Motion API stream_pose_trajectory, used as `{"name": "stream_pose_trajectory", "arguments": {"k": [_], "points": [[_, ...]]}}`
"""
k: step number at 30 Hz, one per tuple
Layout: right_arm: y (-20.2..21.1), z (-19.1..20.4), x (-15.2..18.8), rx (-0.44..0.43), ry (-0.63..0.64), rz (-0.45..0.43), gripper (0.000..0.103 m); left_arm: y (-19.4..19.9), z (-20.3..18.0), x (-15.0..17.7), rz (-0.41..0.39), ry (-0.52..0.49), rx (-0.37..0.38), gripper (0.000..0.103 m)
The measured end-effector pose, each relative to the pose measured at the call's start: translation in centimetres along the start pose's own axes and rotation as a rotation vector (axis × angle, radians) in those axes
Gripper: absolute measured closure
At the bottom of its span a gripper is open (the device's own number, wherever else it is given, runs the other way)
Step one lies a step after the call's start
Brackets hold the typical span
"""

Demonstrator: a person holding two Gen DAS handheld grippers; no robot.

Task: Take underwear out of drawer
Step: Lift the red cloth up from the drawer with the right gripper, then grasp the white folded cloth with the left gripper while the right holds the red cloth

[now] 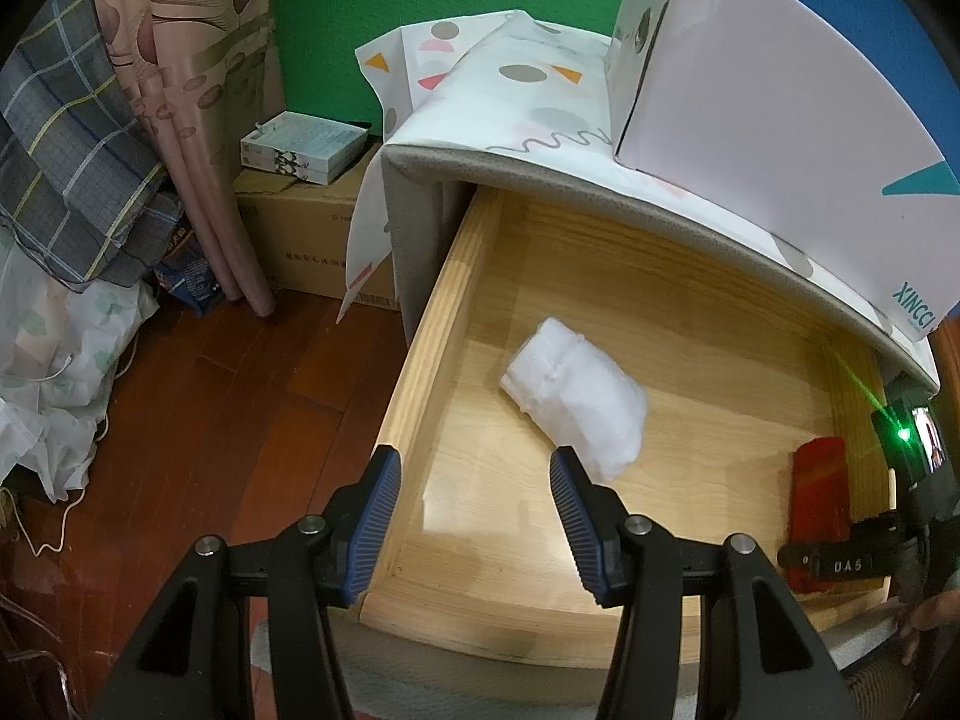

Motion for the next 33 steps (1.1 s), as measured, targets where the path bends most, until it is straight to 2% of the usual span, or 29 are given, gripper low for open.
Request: {"name": "stream_pose_trajectory", "arguments": {"k": [5, 9, 14, 15, 17, 18, 19, 23, 26, 30, 33], "points": [[-0.4, 1.1, 0.8, -0.005, -0.024, 0.026, 0.051, -0.5, -0.4, 0.5, 0.033, -0.021, -0.007, 0.050], [0.4, 1.0, 0.5, -0.004, -0.034, 0.024, 0.051, -1.6, -0.9, 1.4, 0.115, -0.044, 0.006, 0.050], [0.1, 1.9, 0.8, -0.005, -0.038, 0.014, 0.051, -2.5, -1.9, 2.3, 0.195, -0.060, 0.063, 0.050], [0.9, 0.4, 0.8, -0.007, -0.035, 0.013, 0.050, -2.5, -2.1, 2.2, 0.192, -0.067, 0.072, 0.050], [0.9, 0.6, 0.8, -0.011, -0.034, 0.009, 0.050, -2.2, -2.6, 2.0, 0.179, -0.075, 0.108, 0.050], [1.5, -0.7, 0.5, -0.014, -0.033, 0.007, 0.049, -2.1, -2.8, 1.9, 0.175, -0.072, 0.124, 0.049], [2.1, -1.8, 0.6, -0.017, -0.031, 0.007, 0.049, -2.0, -3.0, 1.9, 0.178, -0.062, 0.146, 0.044], [2.1, -1.7, 0.5, -0.025, -0.026, 0.005, 0.047, -2.5, -4.1, 2.2, 0.240, -0.080, 0.192, 0.039], [1.9, -1.9, 0.3, -0.027, -0.021, 0.003, 0.047, -2.9, -5.2, 2.0, 0.263, -0.127, 0.188, 0.039], [1.8, -2.5, 0.5, -0.028, -0.022, 0.002, 0.046, -3.5, -6.1, 0.6, 0.256, -0.178, 0.162, 0.039], [1.4, -2.7, 0.4, -0.032, -0.024, 0.000, 0.046, -4.2, -6.7, -0.2, 0.260, -0.213, 0.152, 0.035]]}}
Point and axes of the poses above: each gripper's, at about its wrist camera, not at the fingertips, and y roughly against the way its jaws point, z to its left, x to its underside, the point moved 8 cm from there along -y, roughly the way its jaws point, and after that the axes turned 8 degrees about -z, right-handed, at the moved point
